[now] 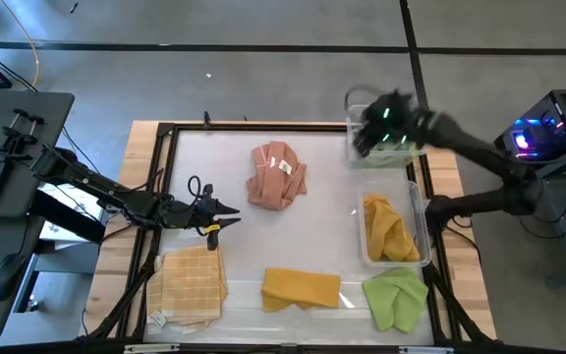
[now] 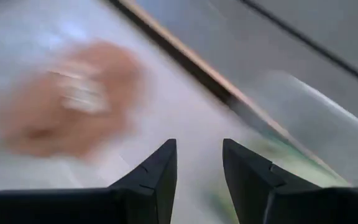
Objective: Sort towels by color in basket
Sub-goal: Put the brown kitchen towel into the bottom transparent bin
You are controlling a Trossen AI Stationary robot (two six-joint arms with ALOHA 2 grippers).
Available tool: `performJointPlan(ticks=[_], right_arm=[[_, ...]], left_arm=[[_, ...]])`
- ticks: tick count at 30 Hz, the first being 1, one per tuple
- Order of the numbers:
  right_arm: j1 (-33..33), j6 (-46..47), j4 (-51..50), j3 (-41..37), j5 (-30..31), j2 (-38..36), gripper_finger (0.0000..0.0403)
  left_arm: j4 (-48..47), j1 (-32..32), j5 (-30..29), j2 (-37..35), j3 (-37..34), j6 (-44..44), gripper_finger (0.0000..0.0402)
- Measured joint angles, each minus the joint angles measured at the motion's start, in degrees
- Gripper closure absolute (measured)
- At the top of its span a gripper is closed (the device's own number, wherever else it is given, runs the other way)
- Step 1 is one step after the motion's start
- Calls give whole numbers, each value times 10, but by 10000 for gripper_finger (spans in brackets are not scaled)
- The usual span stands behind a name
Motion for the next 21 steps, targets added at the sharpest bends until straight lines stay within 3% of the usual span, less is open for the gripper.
performJointPlan(ticks=[5, 9, 14, 21], right_arm=[[201, -42, 310, -121, -5, 23, 279], [290, -130, 500, -159, 0, 107, 279], [299, -142, 504, -87, 13, 231, 260], [251, -140, 411, 67, 11, 382, 180]], left_arm=[[2, 0, -23, 0, 0, 0, 307], [13, 0, -25, 0, 0, 2, 307], [22, 0, -25, 0, 0, 28, 307], [27, 1, -27, 0, 0, 46, 307]])
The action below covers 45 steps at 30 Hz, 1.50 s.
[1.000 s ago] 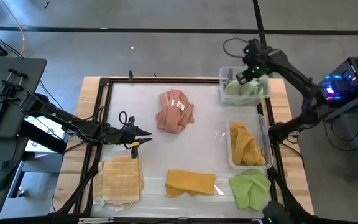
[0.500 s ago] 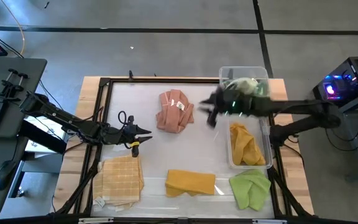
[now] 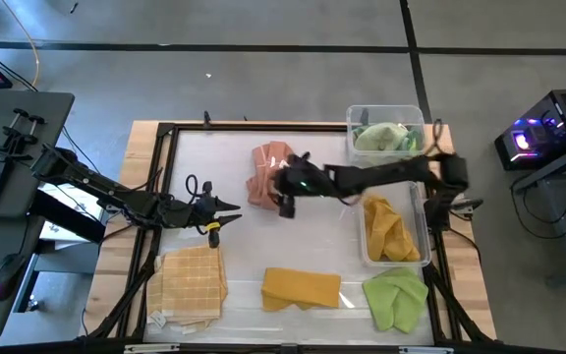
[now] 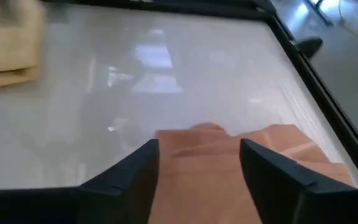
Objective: Sort towels by color in basket
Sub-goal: Put the brown kitchen towel into the bottom transparent bin
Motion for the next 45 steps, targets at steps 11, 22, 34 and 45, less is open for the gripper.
performJointPlan(ticks=[11, 22, 34, 45], right_arm=[[-73, 129, -173, 173, 11, 187, 147], [-21, 82, -216, 181, 14, 220, 340], [170, 174, -523, 175, 266, -10, 386], [392, 418, -689, 176, 517, -267, 392]], left_arm=[[-4, 0, 38, 0, 0, 5, 307], [-49, -1, 42, 0, 0, -42, 307], [-62, -1, 12, 0, 0, -42, 307], [-57, -1, -6, 0, 0, -35, 307]])
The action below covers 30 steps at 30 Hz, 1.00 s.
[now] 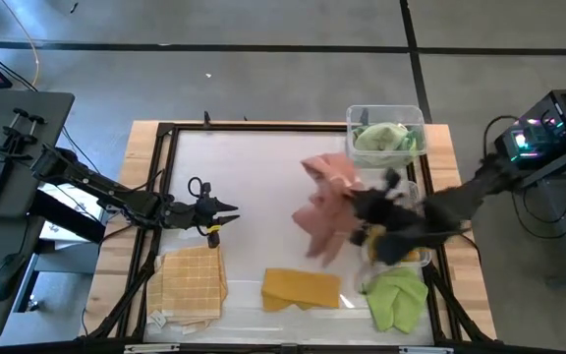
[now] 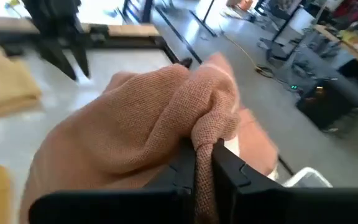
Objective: Sort towels by color in basket
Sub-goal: Put the brown kitchen towel into the bottom transparent bin
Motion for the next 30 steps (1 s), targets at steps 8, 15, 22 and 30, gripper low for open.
performJointPlan(ticks=[8, 15, 22, 30], right_arm=[[82, 53, -70, 0, 88, -126, 392], [85, -16, -92, 0, 107, -210, 392], [84, 79, -214, 23, -105, -265, 392], [76, 169, -202, -61, -252, -278, 392]], left_arm=[[5, 0, -1, 0, 0, 0, 307], [5, 0, -1, 0, 0, -5, 307], [4, 0, 0, 0, 0, -20, 307], [6, 0, 0, 0, 0, -26, 307]])
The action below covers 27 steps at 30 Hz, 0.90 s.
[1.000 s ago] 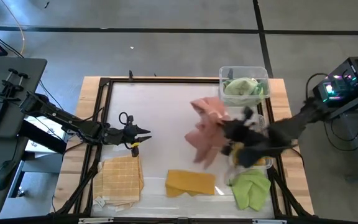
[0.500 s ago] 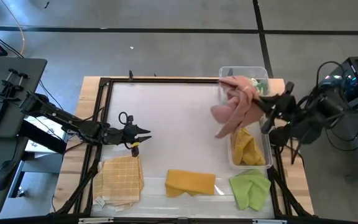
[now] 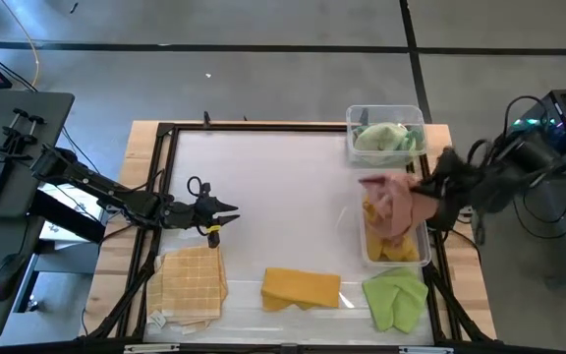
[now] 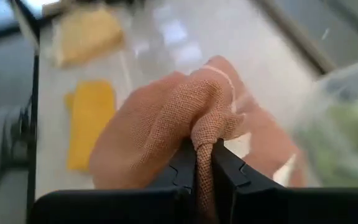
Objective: Sort towels by color in basket
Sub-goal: Put the brown kitchen towel into the bottom transparent bin
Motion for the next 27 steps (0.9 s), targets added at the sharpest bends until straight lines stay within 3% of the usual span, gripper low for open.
performJointPlan(ticks=[10, 16, 20, 27], right_arm=[[0, 221, 40, -242, -151, 26, 378], [0, 212, 166, -341, -181, 46, 379], [-9, 202, 188, -376, -189, 62, 377], [-43, 203, 202, -421, -222, 74, 324]], left_arm=[[4, 0, 0, 0, 0, 0, 307], [18, 0, -4, 0, 0, 20, 307], [36, 1, -8, 0, 0, 43, 307], [62, 1, -9, 0, 0, 95, 307]])
